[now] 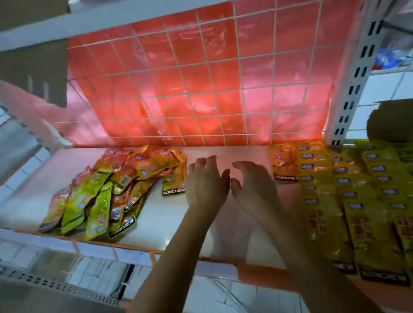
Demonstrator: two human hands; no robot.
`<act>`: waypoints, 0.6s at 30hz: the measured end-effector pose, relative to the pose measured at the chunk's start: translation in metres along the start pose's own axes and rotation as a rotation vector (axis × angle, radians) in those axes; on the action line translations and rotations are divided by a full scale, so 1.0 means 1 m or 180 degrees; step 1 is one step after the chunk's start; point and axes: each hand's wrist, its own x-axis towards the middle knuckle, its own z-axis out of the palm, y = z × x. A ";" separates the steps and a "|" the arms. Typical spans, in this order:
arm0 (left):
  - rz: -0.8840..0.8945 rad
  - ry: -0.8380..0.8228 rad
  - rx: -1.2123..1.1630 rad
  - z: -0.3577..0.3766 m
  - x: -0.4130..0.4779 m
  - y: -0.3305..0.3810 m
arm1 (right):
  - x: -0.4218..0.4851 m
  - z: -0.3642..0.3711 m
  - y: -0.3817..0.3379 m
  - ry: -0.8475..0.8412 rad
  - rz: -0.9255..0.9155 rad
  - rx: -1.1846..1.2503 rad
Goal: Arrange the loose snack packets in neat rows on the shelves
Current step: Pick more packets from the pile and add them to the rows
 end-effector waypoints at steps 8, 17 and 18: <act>-0.0479 -0.0017 0.0364 -0.008 0.035 -0.082 | 0.040 0.078 -0.037 -0.0251 -0.0116 -0.0340; -0.0578 -0.0157 0.0333 -0.005 0.048 -0.128 | 0.059 0.120 -0.058 -0.0440 -0.0483 -0.0314; -0.0573 -0.0095 0.0403 -0.005 0.048 -0.128 | 0.060 0.122 -0.056 -0.0411 -0.0512 -0.0374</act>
